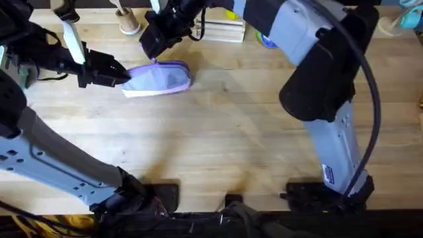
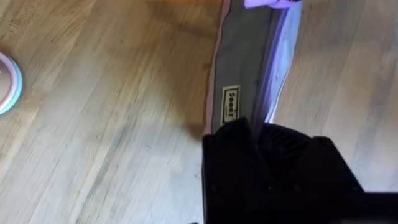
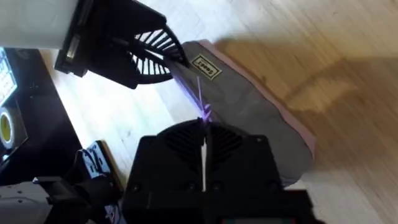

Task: Unzip the bag, pick up the pens from the table one at a time and place them inside, then zip the bag closed.

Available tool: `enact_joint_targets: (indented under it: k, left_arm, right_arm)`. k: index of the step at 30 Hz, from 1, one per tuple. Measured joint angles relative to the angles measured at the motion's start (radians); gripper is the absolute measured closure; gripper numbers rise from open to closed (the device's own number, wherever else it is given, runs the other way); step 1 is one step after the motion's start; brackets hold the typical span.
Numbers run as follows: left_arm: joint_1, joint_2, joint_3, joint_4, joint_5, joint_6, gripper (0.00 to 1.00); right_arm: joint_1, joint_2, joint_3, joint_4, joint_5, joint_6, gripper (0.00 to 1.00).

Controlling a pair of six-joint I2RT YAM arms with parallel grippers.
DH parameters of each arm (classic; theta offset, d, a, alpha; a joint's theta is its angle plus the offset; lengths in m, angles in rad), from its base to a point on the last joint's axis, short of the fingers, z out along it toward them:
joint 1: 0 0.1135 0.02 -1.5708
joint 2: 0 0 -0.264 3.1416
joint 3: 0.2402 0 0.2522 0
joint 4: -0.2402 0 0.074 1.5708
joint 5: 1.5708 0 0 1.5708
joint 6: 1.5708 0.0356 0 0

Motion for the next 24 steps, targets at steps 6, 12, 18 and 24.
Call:
enact_joint_targets:
  k: [6,12,18,24]
  left_arm:
    - [0.0,0.0,0.0,0.001,0.002,-0.008,0.958]
    - [-0.003,0.0,0.0,0.0,0.0,-0.012,0.958]
    - [-0.003,0.0,0.0,0.0,0.0,-0.012,0.958]
    - [-0.003,0.0,0.0,0.0,0.0,-0.012,0.958]
  right_arm:
    - [-0.033,0.0,0.0,-0.025,-0.008,-0.035,0.971]
    - [-0.206,0.0,0.017,-0.221,0.079,-0.089,0.969]
    - [-0.286,0.0,0.017,-0.236,0.12,-0.102,0.97]
    - [-0.234,0.0,0.018,-0.188,0.038,-0.014,0.256]
